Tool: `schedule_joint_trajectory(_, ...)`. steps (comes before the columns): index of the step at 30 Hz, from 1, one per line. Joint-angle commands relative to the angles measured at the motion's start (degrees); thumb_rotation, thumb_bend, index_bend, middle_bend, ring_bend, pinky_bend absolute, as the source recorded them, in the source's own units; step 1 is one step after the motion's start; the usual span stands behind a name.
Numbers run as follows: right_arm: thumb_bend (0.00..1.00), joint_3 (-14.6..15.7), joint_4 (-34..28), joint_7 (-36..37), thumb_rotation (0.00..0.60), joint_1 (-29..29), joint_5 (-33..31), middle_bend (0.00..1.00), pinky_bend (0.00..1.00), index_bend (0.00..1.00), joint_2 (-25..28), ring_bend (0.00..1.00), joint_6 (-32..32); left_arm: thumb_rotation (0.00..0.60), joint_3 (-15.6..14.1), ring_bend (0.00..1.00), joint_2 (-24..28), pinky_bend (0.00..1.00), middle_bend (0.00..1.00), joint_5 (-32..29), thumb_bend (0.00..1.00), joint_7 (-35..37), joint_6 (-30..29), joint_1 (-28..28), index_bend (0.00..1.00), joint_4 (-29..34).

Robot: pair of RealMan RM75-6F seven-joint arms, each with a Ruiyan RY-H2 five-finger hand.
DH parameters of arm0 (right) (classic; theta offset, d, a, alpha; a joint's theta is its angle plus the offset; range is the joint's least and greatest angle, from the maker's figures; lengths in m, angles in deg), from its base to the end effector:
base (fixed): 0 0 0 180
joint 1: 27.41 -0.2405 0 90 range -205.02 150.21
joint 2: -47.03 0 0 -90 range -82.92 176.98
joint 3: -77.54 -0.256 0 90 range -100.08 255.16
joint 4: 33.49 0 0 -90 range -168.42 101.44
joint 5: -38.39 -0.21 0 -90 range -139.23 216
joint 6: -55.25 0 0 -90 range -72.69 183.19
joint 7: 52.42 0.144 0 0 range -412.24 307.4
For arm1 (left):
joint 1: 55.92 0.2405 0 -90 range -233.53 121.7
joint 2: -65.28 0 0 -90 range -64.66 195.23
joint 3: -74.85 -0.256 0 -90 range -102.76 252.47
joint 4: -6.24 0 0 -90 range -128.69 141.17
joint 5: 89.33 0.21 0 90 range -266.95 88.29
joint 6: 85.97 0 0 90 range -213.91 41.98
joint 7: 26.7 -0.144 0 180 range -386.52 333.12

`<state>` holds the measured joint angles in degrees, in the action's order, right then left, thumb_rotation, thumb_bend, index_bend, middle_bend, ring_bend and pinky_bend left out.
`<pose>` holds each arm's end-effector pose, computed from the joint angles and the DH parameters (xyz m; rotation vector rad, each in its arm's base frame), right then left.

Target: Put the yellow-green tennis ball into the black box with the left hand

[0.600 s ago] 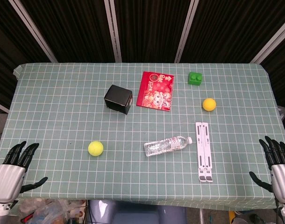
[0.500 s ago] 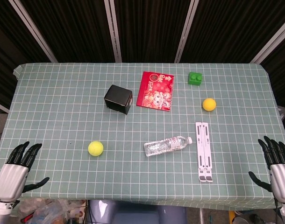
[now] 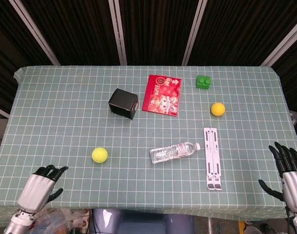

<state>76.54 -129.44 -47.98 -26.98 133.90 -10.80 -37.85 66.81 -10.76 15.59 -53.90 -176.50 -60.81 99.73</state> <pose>-0.2934 -0.1444 0.1914 1.4101 -0.8446 1.0178 -0.2439 0.1302 0.0734 -1.7402 -0.5763 -0.9136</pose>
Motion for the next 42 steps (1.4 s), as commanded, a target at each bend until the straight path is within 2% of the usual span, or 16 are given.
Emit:
schedule_joint_trajectory(1,0.24,0.2,0.2,0.8,0.6,-0.1,0.3,0.0,0.0,0.0,0.2,0.0,0.0,0.6,1.1,0.54,-3.8,0.7,0.73,0.2,0.12,-5.1,3.3,-0.7,0.45,-2.4)
schedule_joint_trajectory(4,0.24,0.1,0.3,2.1,0.6,0.0,0.7,0.0,0.0,0.0,0.5,0.0,-0.6,0.6,3.0,0.54,-6.5,0.7,0.72,-3.0,0.13,-8.4,7.5,-1.9,0.43,-3.9)
schedule_joint_trajectory(8,0.24,0.1,0.5,2.8,0.6,0.0,1.8,0.0,0.0,0.0,0.6,0.0,-1.7,0.6,4.9,0.54,-8.8,0.7,0.71,-8.5,0.15,-8.2,15.4,-4.8,0.44,-4.9)
schedule_joint_trajectory(16,0.24,0.2,0.6,3.7,0.6,0.5,2.5,0.0,0.0,0.0,0.7,0.0,-3.1,0.6,6.6,0.53,-10.9,0.67,0.69,-13.9,0.15,-9.1,25.0,-9.5,0.45,-5.2)
schedule_joint_trajectory(21,0.23,0.3,0.9,3.9,0.6,0.8,3.0,0.0,0.0,0.0,0.8,0.0,-4.0,0.596,7.7,0.53,-12.5,0.66,0.69,-14.7,0.15,-9.7,26.9,-11.8,0.45,-5.1)
schedule_joint_trajectory(28,0.23,0.1,1.2,5.2,0.6,2.0,3.2,0.0,0.0,0.0,1.3,0.0,-6.7,0.546,10.0,0.52,-13.5,0.64,0.68,-19.5,0.15,-11.1,31.9,-15.6,0.43,-4.8)
schedule_joint_trajectory(39,0.24,0.2,1.4,5.5,0.6,2.5,3.6,0.0,0.0,0.0,1.4,0.0,-7.6,0.522,12.5,0.51,-13.9,0.62,0.67,-25.4,0.14,-13.7,34.8,-19.7,0.43,-4.9)
schedule_joint_trajectory(42,0.23,0.1,1.4,5.4,0.6,2.6,3.5,0.0,0.0,0.0,1.3,0.0,-7.8,0.5,13.1,0.5,-13.5,0.61,0.66,-26.8,0.14,-14.2,35.2,-20.8,0.42,-4.6)
